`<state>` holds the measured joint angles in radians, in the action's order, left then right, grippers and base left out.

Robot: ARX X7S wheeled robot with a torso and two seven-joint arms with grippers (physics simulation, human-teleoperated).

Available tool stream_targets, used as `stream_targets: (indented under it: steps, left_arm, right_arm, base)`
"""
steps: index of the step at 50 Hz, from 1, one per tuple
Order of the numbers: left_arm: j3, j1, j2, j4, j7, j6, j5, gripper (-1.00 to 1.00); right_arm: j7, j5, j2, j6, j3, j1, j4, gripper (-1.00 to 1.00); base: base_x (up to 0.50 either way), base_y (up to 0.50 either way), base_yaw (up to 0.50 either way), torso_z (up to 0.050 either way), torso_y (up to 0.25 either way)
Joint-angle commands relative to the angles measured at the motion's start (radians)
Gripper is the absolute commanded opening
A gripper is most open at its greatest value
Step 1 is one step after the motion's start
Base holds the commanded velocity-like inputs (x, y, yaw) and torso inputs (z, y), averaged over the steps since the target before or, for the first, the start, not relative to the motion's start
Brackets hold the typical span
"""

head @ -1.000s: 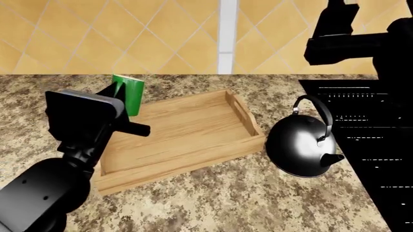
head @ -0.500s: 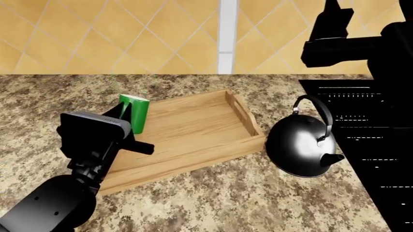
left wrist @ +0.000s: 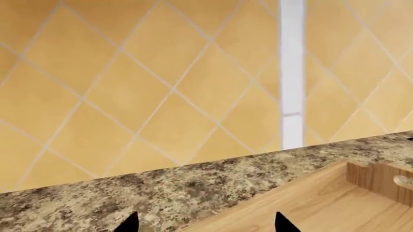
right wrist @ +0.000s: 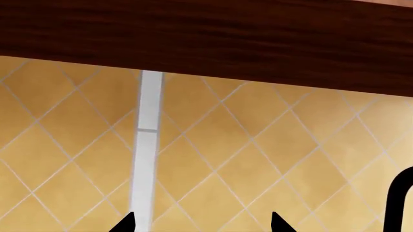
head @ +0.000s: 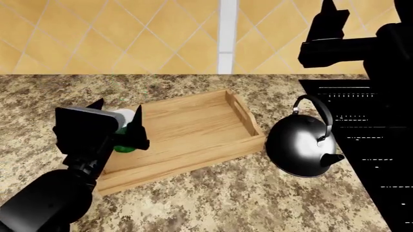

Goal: Pick the kettle from the counter and place it on the tray. Then pick the mug from the cabinet and place it on the tray. Then close the cabinet doors.

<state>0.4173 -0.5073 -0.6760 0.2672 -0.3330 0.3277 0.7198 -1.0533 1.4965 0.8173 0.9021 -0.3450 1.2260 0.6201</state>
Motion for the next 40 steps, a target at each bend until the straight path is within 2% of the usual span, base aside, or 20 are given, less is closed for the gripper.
stream_targets:
  steps: [1,10,17,26,31,40]
  left_arm:
    - [-0.051,-0.045,-0.02,0.031,-0.025,0.039,0.068,1.0]
    - [-0.179,-0.162,-0.095,0.207,-0.096,0.106,0.246,1.0]
    - [-0.284,-0.257,-0.141,0.349,-0.239,0.159,0.444,1.0]
    - [-0.346,-0.313,-0.234,0.506,-0.461,0.232,0.682,1.0]
    - [-0.391,-0.269,-0.273,0.55,-0.477,0.215,0.723,1.0]
    - [-0.444,-0.182,-0.289,0.565,-0.432,0.18,0.704,1.0]
  right_arm:
    - [0.002,-0.003,-0.004,-0.001,-0.005,0.003,-0.004,1.0]
    - [0.003,-0.006,-0.009,0.0,-0.011,0.007,-0.008,1.0]
    - [-0.018,0.033,-0.007,0.027,-0.022,0.042,-0.013,1.0]
    - [-0.091,0.277,0.035,0.11,-0.057,0.13,-0.085,1.0]
    - [-0.126,0.409,0.076,0.171,-0.093,0.204,-0.125,1.0]
    - [-0.113,0.567,0.168,0.272,-0.13,0.306,-0.182,1.0]
  base:
    - [0.0,0.0,0.0,0.0,0.0]
    - [0.0,0.0,0.0,0.0,0.0]
    - [0.0,0.0,0.0,0.0,0.0]
    - [0.0,0.0,0.0,0.0,0.0]
    - [0.0,0.0,0.0,0.0,0.0]
    - [0.0,0.0,0.0,0.0,0.0]
